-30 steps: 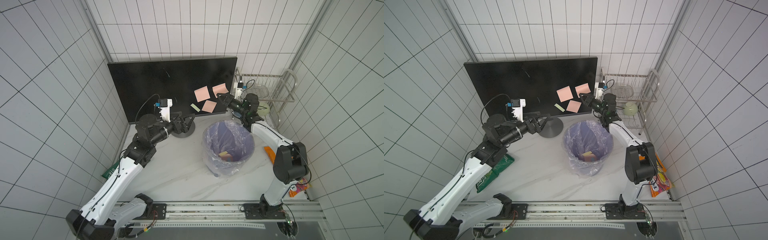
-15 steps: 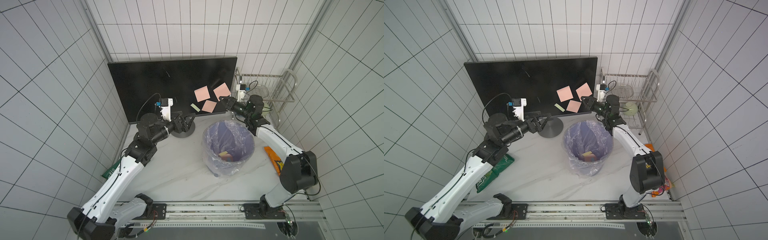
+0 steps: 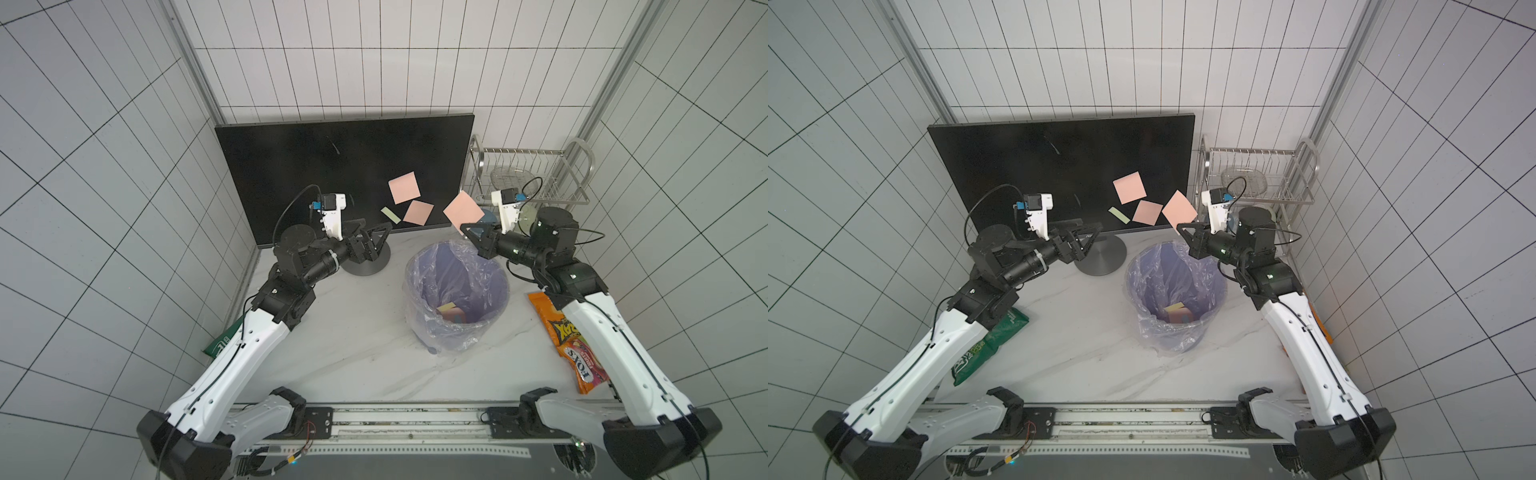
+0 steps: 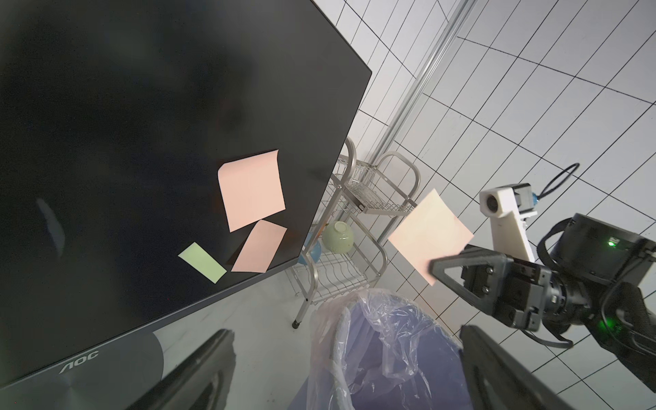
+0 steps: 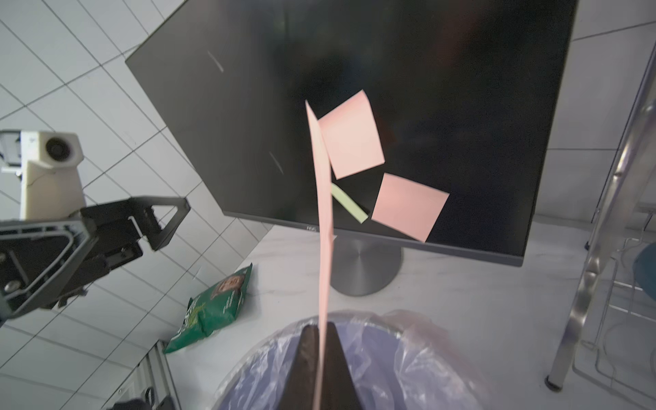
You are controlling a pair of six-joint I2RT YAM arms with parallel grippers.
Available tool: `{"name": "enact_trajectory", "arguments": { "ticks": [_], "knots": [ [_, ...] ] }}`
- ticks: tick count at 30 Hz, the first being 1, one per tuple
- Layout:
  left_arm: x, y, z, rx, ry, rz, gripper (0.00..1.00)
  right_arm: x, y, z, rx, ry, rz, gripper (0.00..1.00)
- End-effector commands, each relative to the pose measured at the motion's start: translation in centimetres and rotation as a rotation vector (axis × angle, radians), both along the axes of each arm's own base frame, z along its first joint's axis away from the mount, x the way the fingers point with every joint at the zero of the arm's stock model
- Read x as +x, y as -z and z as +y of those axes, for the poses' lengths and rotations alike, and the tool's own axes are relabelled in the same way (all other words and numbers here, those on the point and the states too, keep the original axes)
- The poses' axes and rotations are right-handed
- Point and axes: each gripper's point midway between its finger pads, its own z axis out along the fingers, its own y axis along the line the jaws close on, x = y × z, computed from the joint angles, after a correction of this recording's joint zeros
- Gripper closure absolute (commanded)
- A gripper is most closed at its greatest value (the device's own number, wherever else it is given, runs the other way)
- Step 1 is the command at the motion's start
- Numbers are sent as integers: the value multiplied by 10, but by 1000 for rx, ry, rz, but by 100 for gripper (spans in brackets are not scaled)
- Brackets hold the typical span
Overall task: Remove the sticky note from the monitor
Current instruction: Place the sticky note in the trash bin.
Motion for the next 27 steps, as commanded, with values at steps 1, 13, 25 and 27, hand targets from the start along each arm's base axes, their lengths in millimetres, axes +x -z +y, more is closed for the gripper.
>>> {"name": "enact_trajectory", "arguments": {
  "ticks": [1, 13, 25, 27],
  "knots": [
    [-2, -19, -2, -37, 20, -41, 1, -33, 57, -2, -206, -51, 145, 100],
    [0, -18, -2, -36, 17, -39, 1, -82, 117, -39, -590, 31, 200, 92],
    [-7, -21, 3, -27, 6, -46, 1, -48, 66, -48, -582, 183, 14, 36],
    [-8, -22, 3, -29, 10, -46, 1, -39, 52, -46, -544, 211, -25, 32]
  ]
}}
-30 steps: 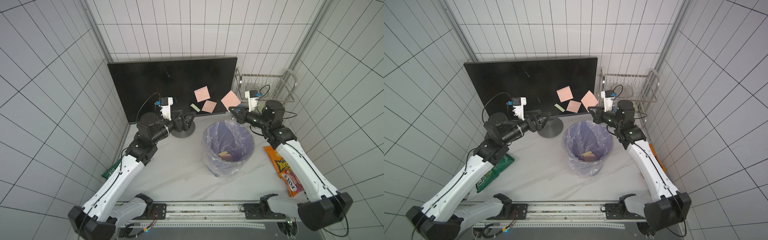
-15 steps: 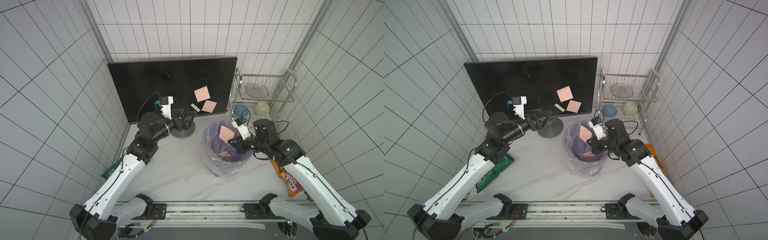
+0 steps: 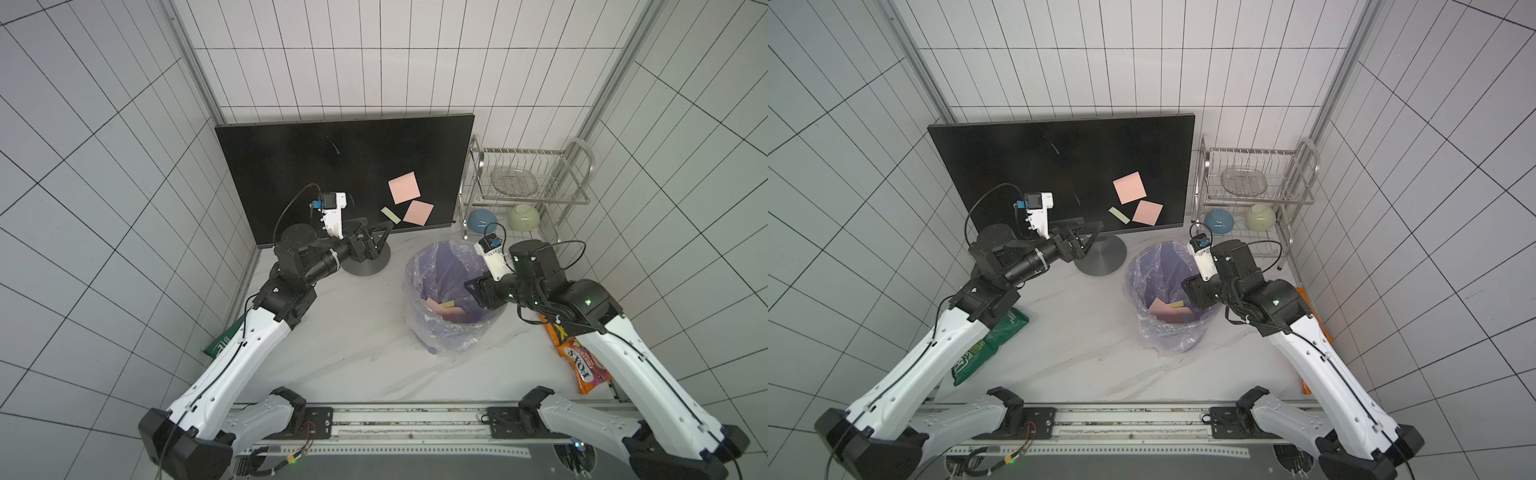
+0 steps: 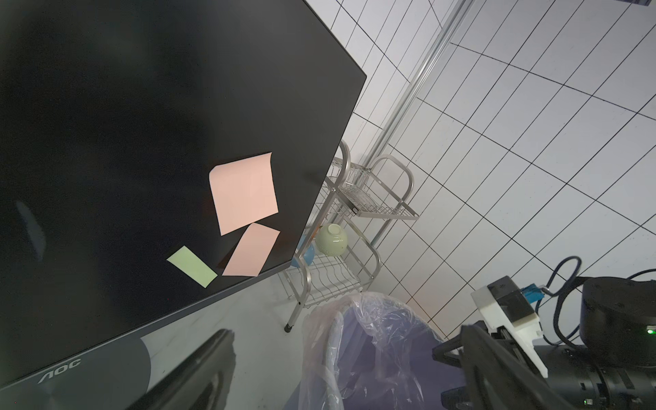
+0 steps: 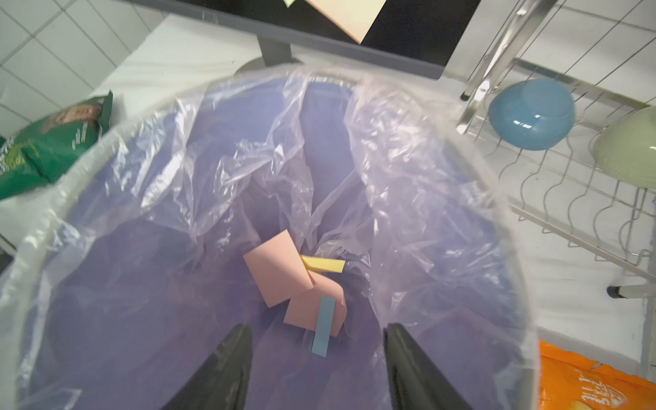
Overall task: Remove the sticky note from the monitor
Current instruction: Place the sticky note in the trash bin, then tear off the sticky note from the monitor.
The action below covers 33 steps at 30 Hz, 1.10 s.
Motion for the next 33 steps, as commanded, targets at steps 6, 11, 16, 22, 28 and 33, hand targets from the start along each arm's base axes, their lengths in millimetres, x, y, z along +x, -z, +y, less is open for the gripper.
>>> {"name": "enact_trajectory", "arguments": {
  "ticks": [6, 11, 16, 22, 28, 33],
  "knots": [
    [-10, -21, 5, -10, 5, -50, 1, 53, -64, 26, 300, -14, -115, 24],
    [-13, -21, 6, -10, 7, -49, 1, 97, -75, 59, 534, -76, -34, 19],
    [-13, -18, 7, -9, 5, -42, 1, 133, -73, 85, 636, -79, 15, 18],
    [-11, -14, 6, -8, 8, -33, 1, 167, -73, 112, 727, -97, 35, 19],
    [-10, -12, 8, -2, -1, -27, 1, 192, -74, 128, 810, -107, 45, 20],
    [-11, -12, 9, 1, -2, -28, 1, 207, -73, 139, 841, -124, 58, 22]
  ]
}}
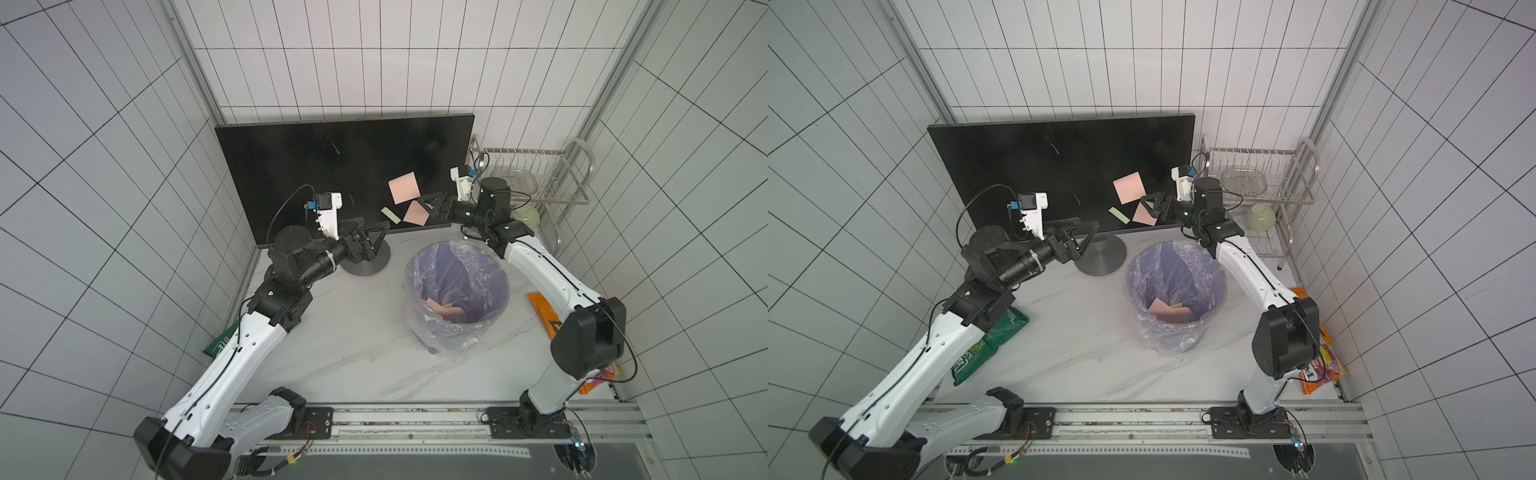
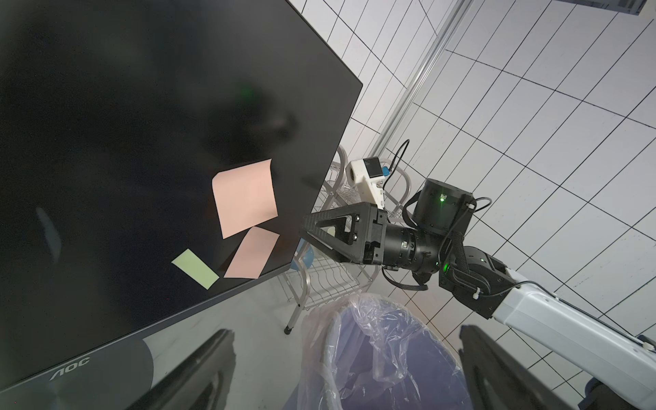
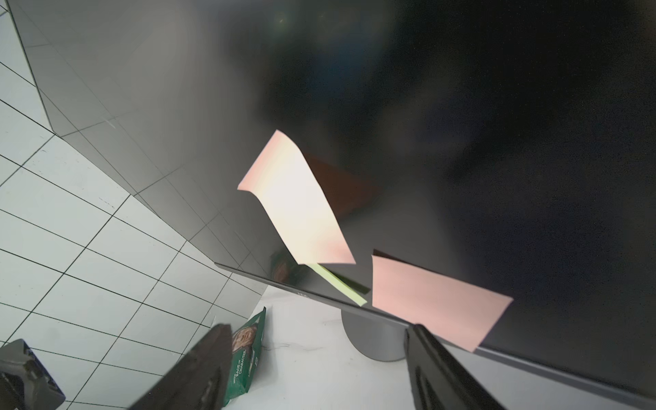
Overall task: Remove the sticky note from the monitor
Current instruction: Tear off the sticky note from the monitor.
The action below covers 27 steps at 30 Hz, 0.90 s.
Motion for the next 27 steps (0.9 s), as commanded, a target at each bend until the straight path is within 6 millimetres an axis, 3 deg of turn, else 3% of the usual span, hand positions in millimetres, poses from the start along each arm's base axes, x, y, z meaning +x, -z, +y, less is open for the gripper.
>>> {"name": "enact_trajectory", "arguments": {
  "ticks": [1, 10, 20, 27],
  "knots": [
    [-5, -7, 3, 4, 2, -21, 1, 4, -22, 14, 74, -41, -41, 22],
    [-5, -6, 4, 10, 0, -16, 1, 11, -17, 34, 99, -88, -28, 29],
    [-7, -7, 4, 19, 5, -21, 1, 16, -15, 41, 80, -92, -40, 35],
    [-7, -7, 6, 23, 0, -22, 1, 13, -23, 43, 115, -108, -50, 56]
  ]
}}
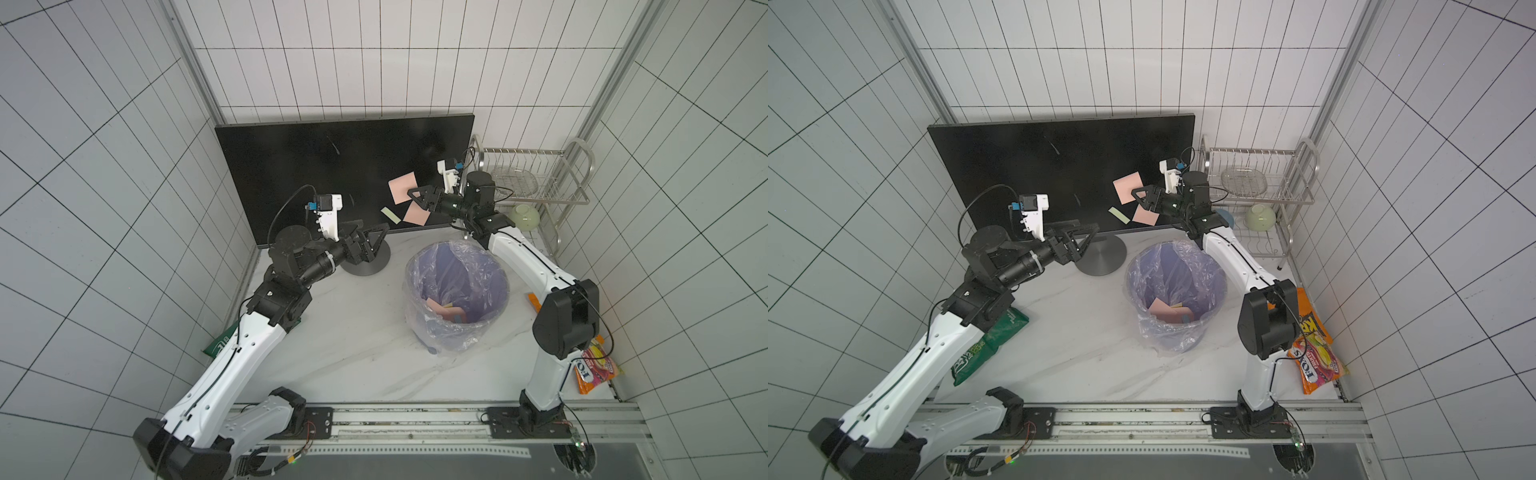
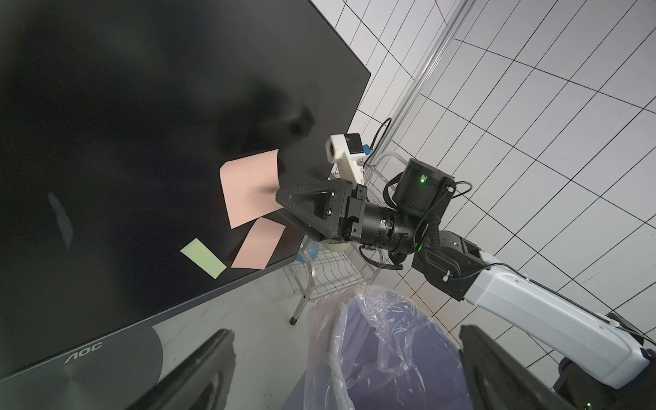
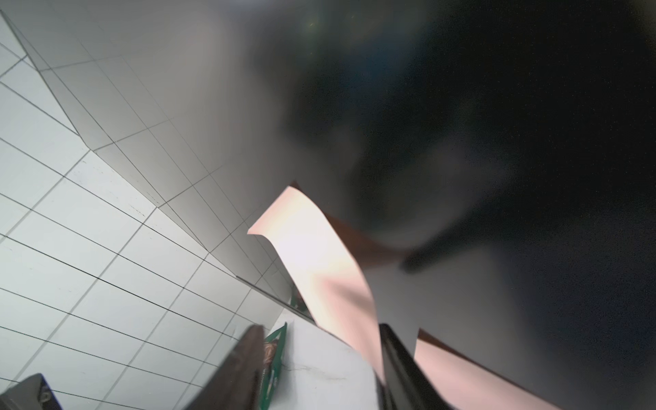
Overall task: Remove the sticky note from the monitor
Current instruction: Tear off the sticky note from the monitor.
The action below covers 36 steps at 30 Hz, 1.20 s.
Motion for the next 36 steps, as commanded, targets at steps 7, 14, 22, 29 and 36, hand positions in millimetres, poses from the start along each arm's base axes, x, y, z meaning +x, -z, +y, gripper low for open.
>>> {"name": "enact_trajectory", "arguments": {
  "ticks": [7, 14, 22, 29, 36],
  "knots": [
    [-8, -13, 5, 4, 3, -41, 1, -8, -19, 4, 44, -25, -46, 86],
    [-9, -14, 5, 6, 3, -40, 1, -17, -22, -2, 29, -20, -60, 100],
    [-7, -16, 4, 6, 2, -42, 1, -53, -30, -21, -38, -16, -102, 100],
    [-5, -21, 4, 1, -1, -50, 1, -105, -25, -59, -200, -11, -147, 100],
    [-2, -24, 0, -6, 13, -55, 1, -196, 6, -107, -475, -135, -154, 100]
  ]
}}
